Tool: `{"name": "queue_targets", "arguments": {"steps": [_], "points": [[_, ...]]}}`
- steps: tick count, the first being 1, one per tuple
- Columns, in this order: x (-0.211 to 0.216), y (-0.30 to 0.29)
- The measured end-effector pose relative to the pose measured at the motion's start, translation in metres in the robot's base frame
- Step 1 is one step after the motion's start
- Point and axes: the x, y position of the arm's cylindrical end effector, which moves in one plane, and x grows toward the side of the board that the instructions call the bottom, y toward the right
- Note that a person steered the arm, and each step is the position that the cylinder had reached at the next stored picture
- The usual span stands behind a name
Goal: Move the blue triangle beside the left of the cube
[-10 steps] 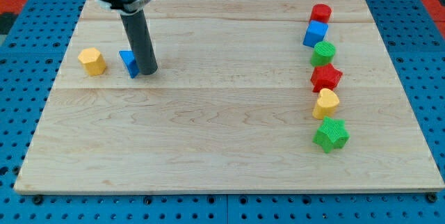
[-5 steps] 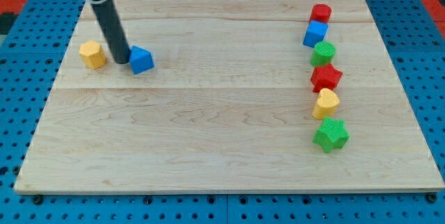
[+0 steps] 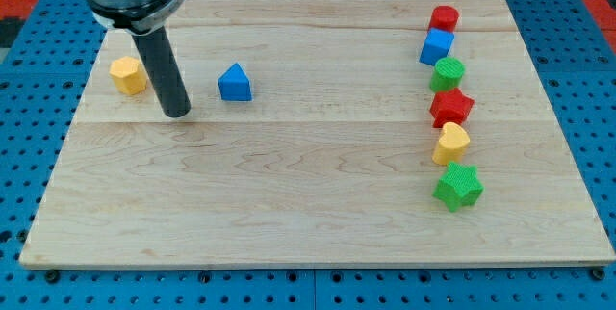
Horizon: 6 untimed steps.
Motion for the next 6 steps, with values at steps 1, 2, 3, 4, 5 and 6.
{"name": "queue_targets", "arguments": {"steps": [1,2,3,4,5,6], "points": [[-0.010,0.037],[-0.025,0.066],[-0.086,0.076],[-0.116,0.057],[-0.129,0.021],[-0.152,0.070]]}}
